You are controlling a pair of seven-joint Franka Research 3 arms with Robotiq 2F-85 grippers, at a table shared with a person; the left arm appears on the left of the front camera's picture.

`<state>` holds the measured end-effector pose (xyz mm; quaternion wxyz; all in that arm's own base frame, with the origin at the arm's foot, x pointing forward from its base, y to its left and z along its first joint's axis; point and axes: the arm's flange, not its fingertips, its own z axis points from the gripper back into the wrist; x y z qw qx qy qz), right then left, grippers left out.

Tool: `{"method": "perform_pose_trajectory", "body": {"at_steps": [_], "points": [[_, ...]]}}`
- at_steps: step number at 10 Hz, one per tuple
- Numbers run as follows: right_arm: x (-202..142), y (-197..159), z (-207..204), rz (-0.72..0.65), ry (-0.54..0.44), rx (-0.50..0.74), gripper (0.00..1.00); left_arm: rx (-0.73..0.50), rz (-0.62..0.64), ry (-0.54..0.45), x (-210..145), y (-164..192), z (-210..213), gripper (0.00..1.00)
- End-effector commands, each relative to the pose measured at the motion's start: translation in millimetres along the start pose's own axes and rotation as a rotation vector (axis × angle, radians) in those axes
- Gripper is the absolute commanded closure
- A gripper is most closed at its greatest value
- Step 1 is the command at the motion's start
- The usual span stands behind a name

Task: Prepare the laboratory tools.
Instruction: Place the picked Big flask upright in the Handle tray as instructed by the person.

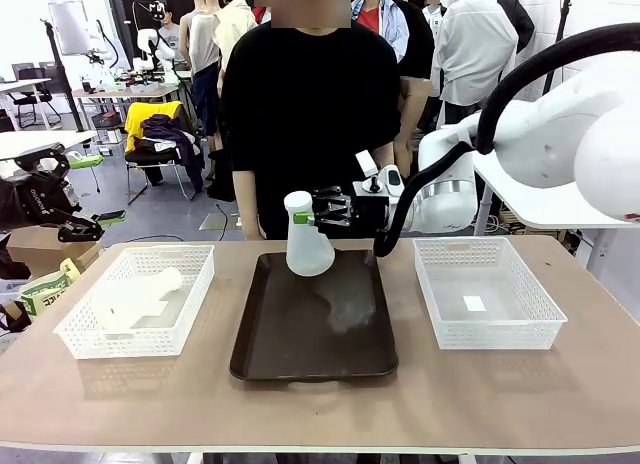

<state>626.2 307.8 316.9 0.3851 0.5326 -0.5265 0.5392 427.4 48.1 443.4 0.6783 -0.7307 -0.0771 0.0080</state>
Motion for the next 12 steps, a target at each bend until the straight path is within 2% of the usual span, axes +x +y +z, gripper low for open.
{"method": "perform_pose_trajectory", "body": {"at_steps": [1,6,10,12], "points": [[-11.6,-21.2,-10.4,-0.02,-0.036,-0.02,1.0,-0.012,-0.007,0.004,-1.4,-1.9,1.2,0.0],[-36.2,-32.1,-9.5,-0.106,0.002,-0.08,1.0,-0.012,-0.007,0.004,-1.4,-1.9,1.2,0.0],[-43.8,-30.7,-4.0,-0.143,-0.007,-0.104,0.98,-0.012,-0.007,0.004,-1.4,-1.9,1.2,0.0],[-47.2,-28.1,0.4,-0.155,-0.014,-0.114,0.61,-0.012,-0.007,0.004,-1.4,-1.9,1.2,0.0]]}}
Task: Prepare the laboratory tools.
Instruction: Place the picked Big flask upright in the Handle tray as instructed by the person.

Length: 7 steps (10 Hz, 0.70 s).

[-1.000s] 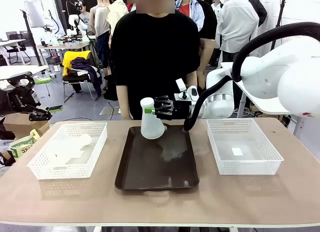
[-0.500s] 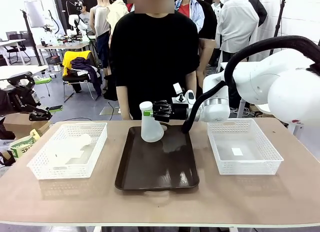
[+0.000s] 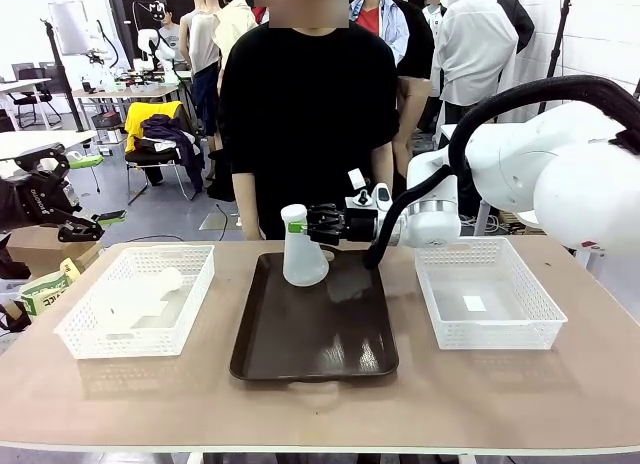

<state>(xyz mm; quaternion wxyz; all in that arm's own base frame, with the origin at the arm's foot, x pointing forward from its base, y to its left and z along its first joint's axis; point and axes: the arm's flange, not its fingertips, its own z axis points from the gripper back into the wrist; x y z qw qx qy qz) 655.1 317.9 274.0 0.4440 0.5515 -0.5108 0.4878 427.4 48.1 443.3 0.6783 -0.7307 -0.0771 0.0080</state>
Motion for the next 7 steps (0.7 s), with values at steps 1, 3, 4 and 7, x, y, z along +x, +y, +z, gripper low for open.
{"method": "perform_pose_trajectory", "body": {"at_steps": [1,3,4,7], "points": [[0.1,-4.1,0.8,-0.019,-0.022,-0.029,0.42,-0.012,-0.007,0.004,-1.4,-1.9,1.2,0.0],[0.1,-2.2,1.7,-0.022,-0.028,-0.034,0.05,-0.012,-0.007,0.004,-1.4,-1.9,1.2,0.0],[0.4,-0.9,3.1,-0.023,-0.027,-0.043,0.0,-0.012,-0.007,0.004,-1.4,-1.9,1.2,0.0],[5.4,5.3,5.9,-0.053,-0.016,-0.062,0.0,-0.012,-0.007,0.004,-1.4,-1.9,1.2,0.0]]}}
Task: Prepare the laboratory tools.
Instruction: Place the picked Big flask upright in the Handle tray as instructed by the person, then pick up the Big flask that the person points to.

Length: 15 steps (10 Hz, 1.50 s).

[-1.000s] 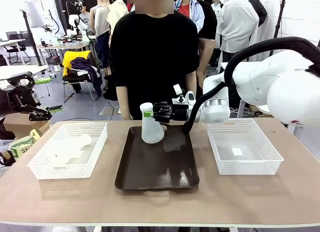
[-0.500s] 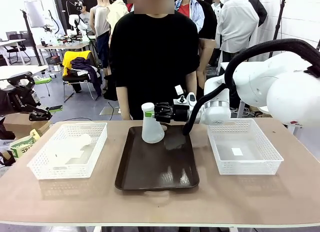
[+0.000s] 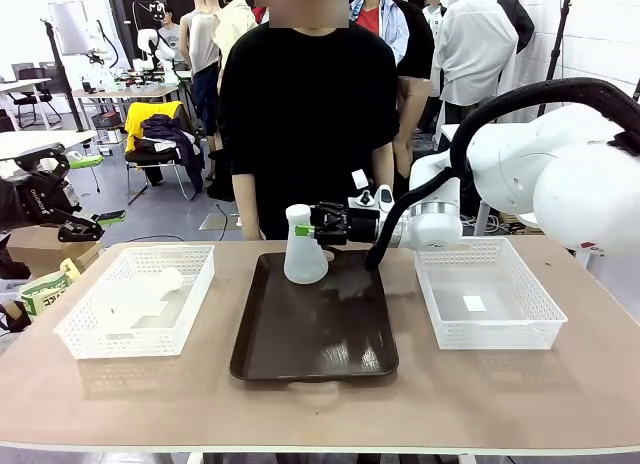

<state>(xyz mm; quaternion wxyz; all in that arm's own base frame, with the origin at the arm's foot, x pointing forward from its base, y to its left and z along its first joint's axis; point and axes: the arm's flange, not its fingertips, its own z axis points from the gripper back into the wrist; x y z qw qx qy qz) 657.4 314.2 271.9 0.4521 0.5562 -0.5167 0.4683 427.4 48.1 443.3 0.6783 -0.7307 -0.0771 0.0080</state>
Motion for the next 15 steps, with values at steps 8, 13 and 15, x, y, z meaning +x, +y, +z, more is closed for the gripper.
{"method": "perform_pose_trajectory", "body": {"at_steps": [8,13,15], "points": [[12.2,5.9,-1.8,-0.07,0.005,0.002,0.0,-0.012,-0.007,0.004,-1.4,-1.9,1.2,0.0],[12.2,5.9,-1.8,-0.07,0.005,0.002,0.0,-0.012,-0.007,0.004,-1.4,-1.9,1.2,0.0],[22.3,9.1,-1.9,-0.073,0.097,-0.023,0.0,-0.012,-0.007,0.004,-1.4,-1.9,1.2,0.0]]}}
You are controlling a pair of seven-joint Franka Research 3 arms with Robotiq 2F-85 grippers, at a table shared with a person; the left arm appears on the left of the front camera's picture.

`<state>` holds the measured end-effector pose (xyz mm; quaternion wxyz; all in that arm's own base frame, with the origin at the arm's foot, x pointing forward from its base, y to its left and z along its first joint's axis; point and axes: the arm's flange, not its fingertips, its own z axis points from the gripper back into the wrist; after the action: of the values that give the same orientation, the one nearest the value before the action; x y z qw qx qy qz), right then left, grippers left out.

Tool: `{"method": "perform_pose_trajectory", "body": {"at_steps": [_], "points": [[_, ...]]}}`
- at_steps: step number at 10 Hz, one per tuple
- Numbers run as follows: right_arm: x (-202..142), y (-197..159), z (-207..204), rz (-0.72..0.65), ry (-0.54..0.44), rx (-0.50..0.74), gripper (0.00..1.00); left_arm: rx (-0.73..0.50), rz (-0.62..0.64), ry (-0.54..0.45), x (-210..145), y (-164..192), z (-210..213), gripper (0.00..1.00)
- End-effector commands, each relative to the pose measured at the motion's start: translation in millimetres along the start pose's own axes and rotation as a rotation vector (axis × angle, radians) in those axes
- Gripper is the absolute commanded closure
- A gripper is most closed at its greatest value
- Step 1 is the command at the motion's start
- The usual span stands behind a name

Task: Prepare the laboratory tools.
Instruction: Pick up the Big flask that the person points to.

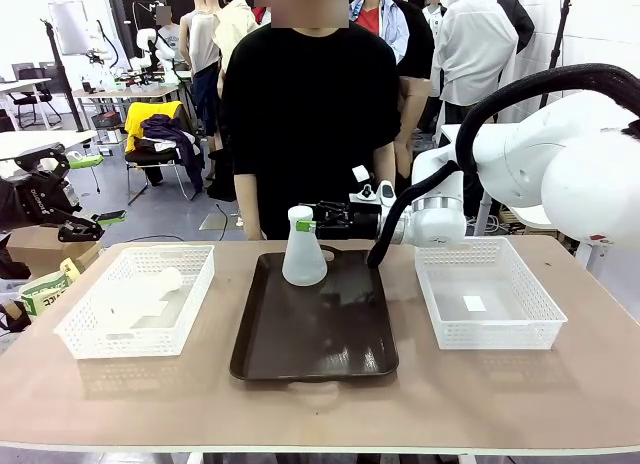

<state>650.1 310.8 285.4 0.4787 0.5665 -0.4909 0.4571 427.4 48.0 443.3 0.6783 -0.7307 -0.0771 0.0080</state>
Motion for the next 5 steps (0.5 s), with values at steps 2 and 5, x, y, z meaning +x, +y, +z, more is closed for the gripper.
{"method": "perform_pose_trajectory", "body": {"at_steps": [2,5], "points": [[29.4,7.3,4.2,0.003,0.188,-0.069,0.0,-0.012,-0.007,0.004,-1.4,-1.9,1.2,0.0],[52.2,17.5,20.3,-0.009,0.274,-0.13,0.0,-0.012,-0.007,0.004,-1.4,-1.9,1.2,0.0]]}}
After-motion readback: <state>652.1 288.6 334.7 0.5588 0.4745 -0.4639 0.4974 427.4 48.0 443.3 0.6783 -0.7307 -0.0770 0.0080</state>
